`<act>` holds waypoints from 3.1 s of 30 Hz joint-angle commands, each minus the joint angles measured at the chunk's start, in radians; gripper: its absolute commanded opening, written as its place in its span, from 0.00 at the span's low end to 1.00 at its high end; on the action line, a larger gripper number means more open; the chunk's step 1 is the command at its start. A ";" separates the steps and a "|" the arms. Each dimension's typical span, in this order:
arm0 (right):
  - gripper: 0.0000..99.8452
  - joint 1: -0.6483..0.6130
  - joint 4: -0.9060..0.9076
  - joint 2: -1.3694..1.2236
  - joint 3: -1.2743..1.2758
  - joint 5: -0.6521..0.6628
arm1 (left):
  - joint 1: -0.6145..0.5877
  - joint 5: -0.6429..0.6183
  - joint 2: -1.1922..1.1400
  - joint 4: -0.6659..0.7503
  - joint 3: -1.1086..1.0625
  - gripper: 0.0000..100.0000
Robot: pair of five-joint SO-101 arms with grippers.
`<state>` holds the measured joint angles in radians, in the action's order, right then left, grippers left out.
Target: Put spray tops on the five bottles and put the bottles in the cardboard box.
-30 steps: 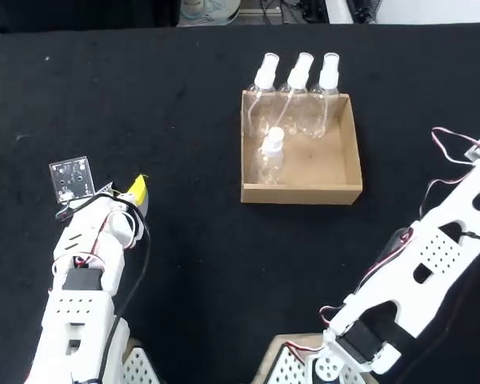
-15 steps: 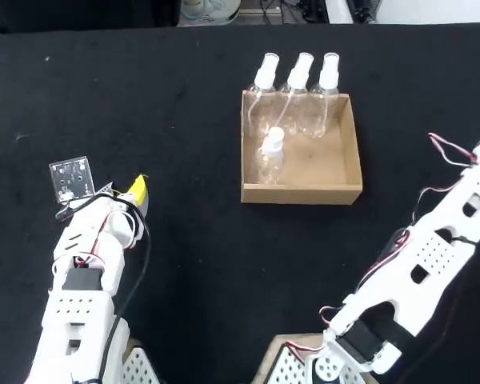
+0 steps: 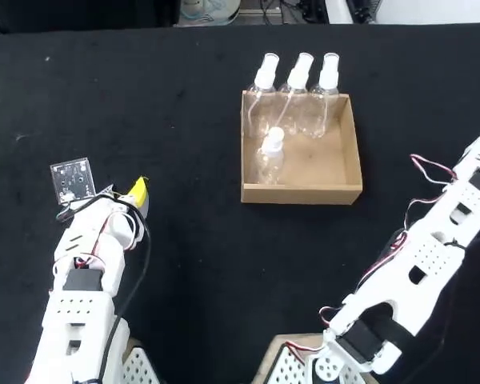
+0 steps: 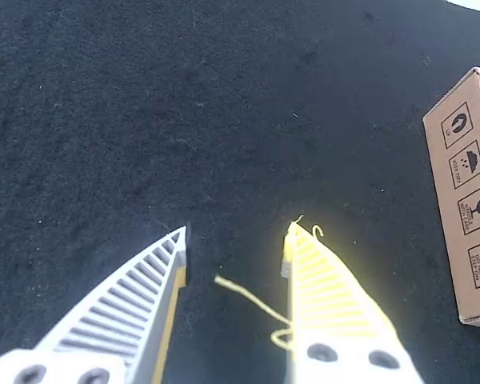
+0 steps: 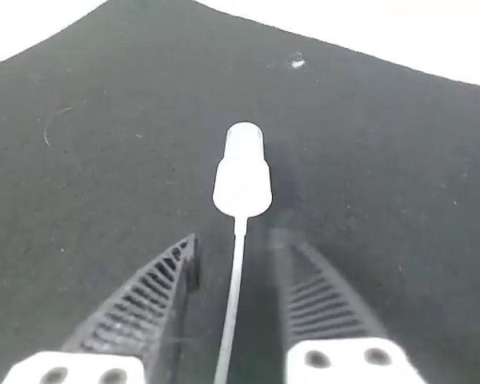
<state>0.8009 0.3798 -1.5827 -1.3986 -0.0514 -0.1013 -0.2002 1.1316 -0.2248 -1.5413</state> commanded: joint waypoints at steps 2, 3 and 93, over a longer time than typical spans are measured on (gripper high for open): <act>0.01 0.044 0.115 0.028 -0.140 -0.009 | -0.002 0.003 0.015 0.023 0.013 0.19; 0.01 0.048 0.149 0.027 -0.177 -0.014 | -0.002 0.003 0.015 0.023 0.015 0.19; 0.10 -0.052 0.801 0.189 -0.268 -0.058 | -0.001 0.002 0.015 0.023 0.015 0.19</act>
<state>0.7733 1.1776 -1.4830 -1.6134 -0.1005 -0.1013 -0.2002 1.1316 -0.2248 -1.5413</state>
